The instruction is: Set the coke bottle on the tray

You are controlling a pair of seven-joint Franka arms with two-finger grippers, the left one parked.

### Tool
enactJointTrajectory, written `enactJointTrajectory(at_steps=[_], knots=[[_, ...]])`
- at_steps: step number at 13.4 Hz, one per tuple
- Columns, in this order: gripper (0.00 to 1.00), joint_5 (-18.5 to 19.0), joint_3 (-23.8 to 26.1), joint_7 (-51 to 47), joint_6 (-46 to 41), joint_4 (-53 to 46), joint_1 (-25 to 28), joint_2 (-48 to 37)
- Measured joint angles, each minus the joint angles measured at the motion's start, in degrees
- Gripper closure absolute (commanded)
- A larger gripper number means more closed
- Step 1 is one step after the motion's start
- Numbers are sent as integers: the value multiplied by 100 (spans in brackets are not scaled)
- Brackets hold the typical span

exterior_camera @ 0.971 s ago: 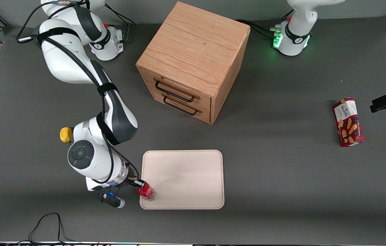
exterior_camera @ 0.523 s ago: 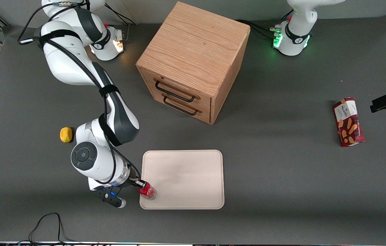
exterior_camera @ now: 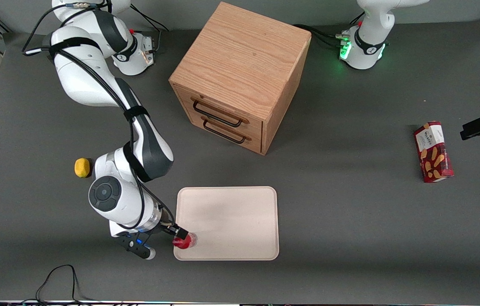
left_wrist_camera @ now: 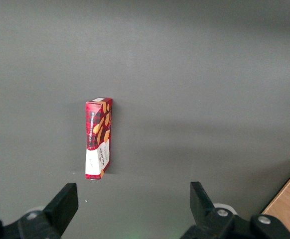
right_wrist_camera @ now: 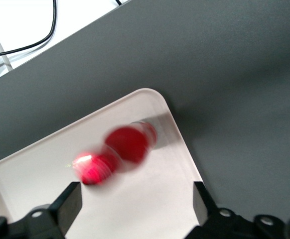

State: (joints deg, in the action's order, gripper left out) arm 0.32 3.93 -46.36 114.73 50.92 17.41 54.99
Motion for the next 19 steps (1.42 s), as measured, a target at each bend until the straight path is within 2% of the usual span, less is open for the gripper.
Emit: enactJointTrajectory(at_steps=[8,12,16,19], knots=[[0,124,0,-19,-49,-66,2,-1],[0,247,-13,78,-981,-200,-4,-208],[0,228,-65,1034,-2119,57,-184,-829],[0,123,-72,2108,-2187,1311,-662,-1915]])
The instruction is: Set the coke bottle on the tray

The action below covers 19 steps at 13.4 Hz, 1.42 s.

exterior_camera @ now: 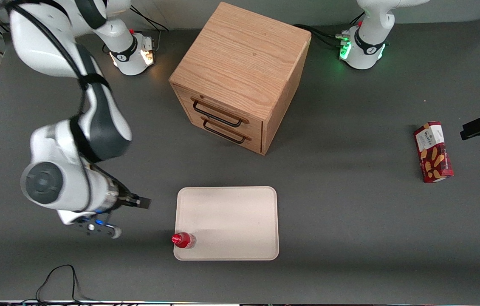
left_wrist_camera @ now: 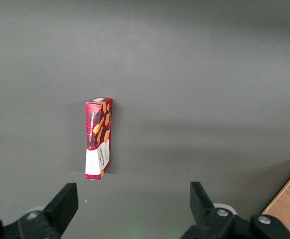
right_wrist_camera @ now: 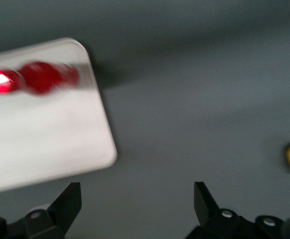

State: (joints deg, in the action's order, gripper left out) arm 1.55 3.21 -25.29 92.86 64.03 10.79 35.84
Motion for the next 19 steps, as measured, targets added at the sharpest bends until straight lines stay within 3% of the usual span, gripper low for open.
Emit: enactJointTrajectory(at_steps=[3,6,9,13,19], knots=[[0,-35,-63,986,205,1672,-377,-1278],[0,-46,-396,1866,564,3293,-408,-2518],[0,-50,-858,2776,450,4249,-408,-3640],[0,-51,-1166,3043,21,4280,-388,-4370],[0,-75,-1187,3040,-430,3599,-183,-4078]])
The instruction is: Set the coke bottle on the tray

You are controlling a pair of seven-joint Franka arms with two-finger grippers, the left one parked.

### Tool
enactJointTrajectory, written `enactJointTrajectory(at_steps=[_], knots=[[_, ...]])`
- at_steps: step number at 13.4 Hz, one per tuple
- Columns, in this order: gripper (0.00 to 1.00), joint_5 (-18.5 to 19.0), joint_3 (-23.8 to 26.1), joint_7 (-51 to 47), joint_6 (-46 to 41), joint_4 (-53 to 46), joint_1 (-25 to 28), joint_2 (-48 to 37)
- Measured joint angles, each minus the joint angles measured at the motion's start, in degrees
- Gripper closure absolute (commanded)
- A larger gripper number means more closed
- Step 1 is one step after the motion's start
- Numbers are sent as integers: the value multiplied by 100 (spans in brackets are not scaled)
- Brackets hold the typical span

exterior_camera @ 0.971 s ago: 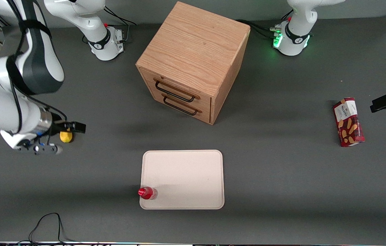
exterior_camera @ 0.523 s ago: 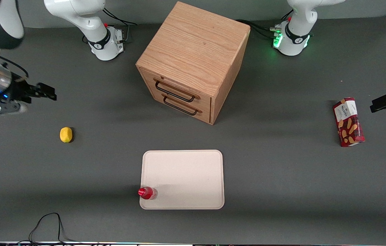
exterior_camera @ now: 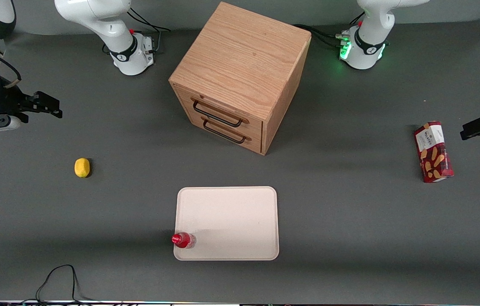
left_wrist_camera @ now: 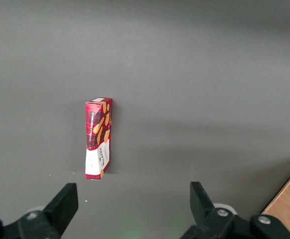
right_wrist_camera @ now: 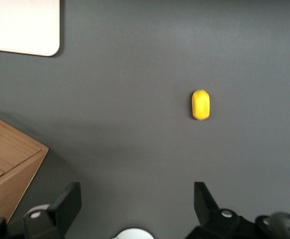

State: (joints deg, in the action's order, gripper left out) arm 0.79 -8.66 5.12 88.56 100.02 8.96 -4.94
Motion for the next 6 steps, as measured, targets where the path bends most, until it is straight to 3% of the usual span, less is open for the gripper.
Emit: enactJointTrajectory(at_steps=[6], knots=[[0,-121,-8,-6,-114,-228,-7,121]])
